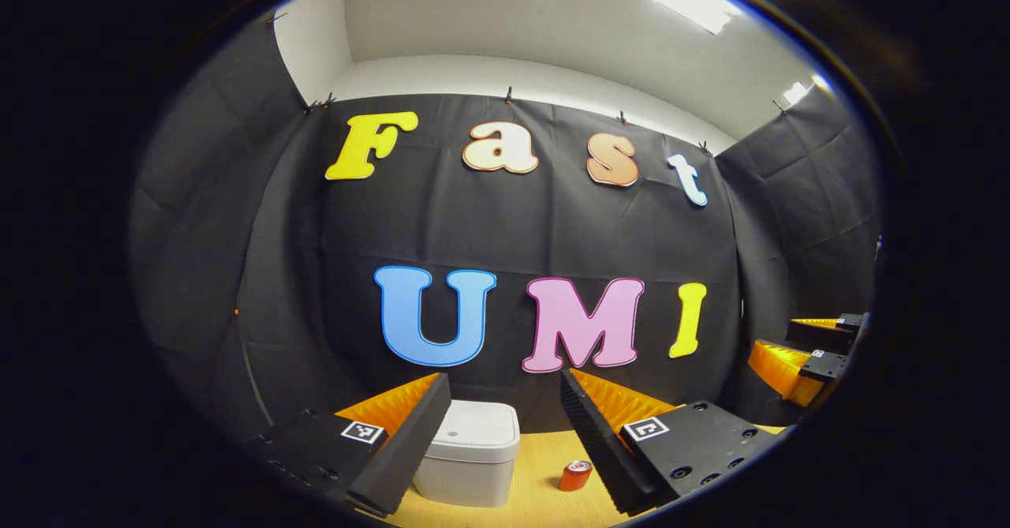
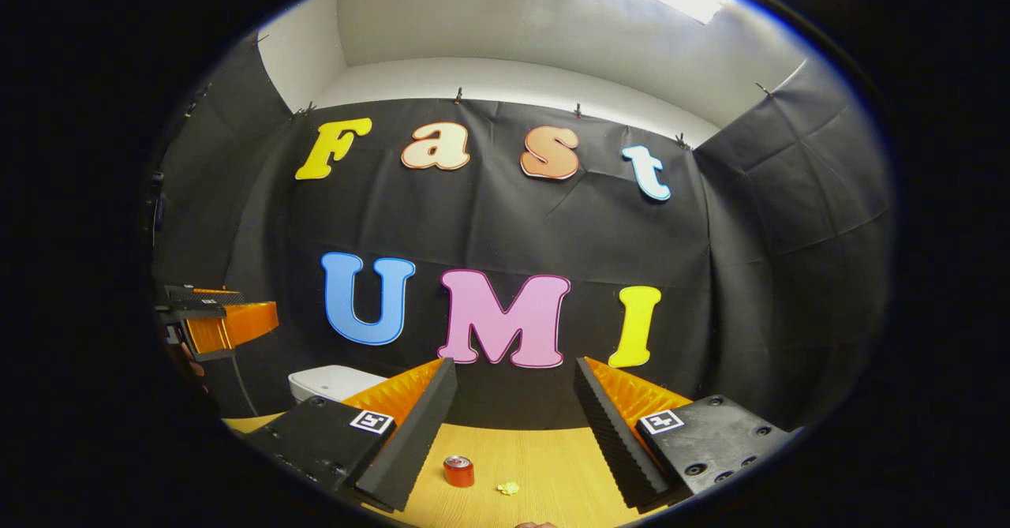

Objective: Press the lid of the desktop garbage bin to open it, pick up the crumpled paper on the desktop and throw it into the bin, then pick up the pop can on the desktop and drop it into the bin, and finally close the garbage bin lid.

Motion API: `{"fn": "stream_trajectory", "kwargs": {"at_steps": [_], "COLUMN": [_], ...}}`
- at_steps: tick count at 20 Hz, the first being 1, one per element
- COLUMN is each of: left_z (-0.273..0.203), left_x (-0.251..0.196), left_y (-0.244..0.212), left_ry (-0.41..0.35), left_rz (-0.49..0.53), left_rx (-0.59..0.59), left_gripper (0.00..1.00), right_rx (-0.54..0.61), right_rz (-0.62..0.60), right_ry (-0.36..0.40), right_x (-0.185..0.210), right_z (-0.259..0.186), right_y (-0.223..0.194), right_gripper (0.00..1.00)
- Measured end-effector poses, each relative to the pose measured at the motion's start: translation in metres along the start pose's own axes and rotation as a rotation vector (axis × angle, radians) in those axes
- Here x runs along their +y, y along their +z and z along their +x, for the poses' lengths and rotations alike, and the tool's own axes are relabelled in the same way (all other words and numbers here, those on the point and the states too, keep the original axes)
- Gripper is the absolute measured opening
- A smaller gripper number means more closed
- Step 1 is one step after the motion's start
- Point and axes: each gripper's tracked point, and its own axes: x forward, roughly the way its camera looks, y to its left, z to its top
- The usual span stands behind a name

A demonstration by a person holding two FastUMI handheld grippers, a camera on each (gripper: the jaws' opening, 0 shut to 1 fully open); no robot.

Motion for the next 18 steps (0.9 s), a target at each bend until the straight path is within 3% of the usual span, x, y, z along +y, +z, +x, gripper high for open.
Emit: {"fn": "stream_trajectory", "kwargs": {"at_steps": [14,18], "left_z": [0.048,0.074], "left_x": [0.022,0.028], "left_y": [-0.003,-0.025], "left_ry": [0.028,0.008], "left_rz": [0.046,0.035], "left_rx": [0.006,0.076], "left_gripper": [0.94,0.84], "right_rx": [0.000,0.010], "right_rz": [-0.005,-0.011], "right_ry": [-0.010,-0.019], "right_x": [-0.009,-0.015], "right_z": [0.017,0.021], "right_y": [-0.005,-0.010], "right_gripper": [0.96,0.96]}}
